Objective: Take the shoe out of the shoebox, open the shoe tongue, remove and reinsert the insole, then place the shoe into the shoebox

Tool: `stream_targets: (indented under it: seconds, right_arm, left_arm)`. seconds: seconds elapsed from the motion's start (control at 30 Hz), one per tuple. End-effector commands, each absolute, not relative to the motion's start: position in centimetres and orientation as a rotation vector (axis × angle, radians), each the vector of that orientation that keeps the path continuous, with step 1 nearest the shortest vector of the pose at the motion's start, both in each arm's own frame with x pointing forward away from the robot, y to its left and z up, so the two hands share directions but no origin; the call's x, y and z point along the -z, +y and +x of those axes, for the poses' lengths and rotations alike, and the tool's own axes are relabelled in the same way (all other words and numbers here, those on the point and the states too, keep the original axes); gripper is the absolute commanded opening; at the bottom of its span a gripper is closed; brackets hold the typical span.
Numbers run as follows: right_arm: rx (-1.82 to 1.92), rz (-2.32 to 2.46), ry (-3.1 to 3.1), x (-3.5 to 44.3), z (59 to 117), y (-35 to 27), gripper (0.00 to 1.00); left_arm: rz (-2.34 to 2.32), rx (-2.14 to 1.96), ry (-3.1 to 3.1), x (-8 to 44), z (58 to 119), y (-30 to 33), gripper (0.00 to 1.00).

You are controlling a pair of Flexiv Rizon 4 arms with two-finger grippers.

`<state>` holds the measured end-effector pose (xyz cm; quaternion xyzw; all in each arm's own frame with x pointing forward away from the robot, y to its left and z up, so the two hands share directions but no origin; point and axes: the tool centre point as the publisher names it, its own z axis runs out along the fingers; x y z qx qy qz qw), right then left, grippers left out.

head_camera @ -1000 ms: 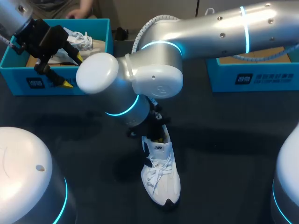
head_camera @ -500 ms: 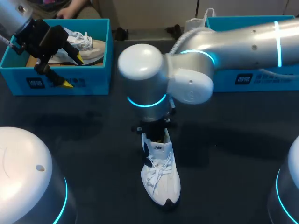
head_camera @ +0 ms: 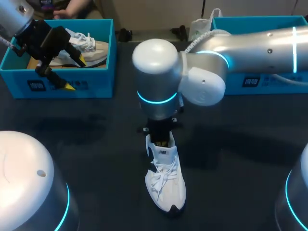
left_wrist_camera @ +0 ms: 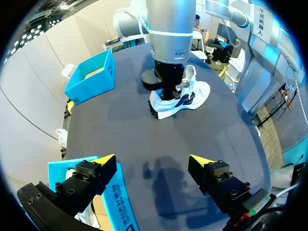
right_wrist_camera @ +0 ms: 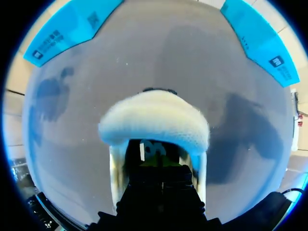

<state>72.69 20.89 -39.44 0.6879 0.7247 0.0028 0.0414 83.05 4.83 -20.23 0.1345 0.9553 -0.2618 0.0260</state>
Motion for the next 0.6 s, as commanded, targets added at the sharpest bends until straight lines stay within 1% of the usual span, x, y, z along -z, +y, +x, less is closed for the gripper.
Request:
stream_targets:
  seconds: [0.03,0.13,0.4,0.5,0.6]
  right_arm:
    - [0.054,2.040,2.162,37.4,72.5,21.3,0.00]
    - [0.044,2.043,2.164,37.8,72.9,21.0,0.00]
    - [0.013,2.106,2.227,40.9,73.2,20.7,0.00]
    - [0.017,2.111,2.228,40.8,72.7,20.7,0.00]
    - [0.027,2.095,2.217,39.4,72.3,20.8,0.00]
  left_arm:
    - [0.416,0.805,2.953,20.2,83.0,4.8,1.00]
    - [0.416,0.805,2.953,20.2,83.0,4.8,1.00]
    - [0.416,0.805,2.953,20.2,83.0,4.8,1.00]
    - [0.416,0.805,2.953,20.2,83.0,4.8,1.00]
    - [0.416,0.805,2.953,20.2,83.0,4.8,1.00]
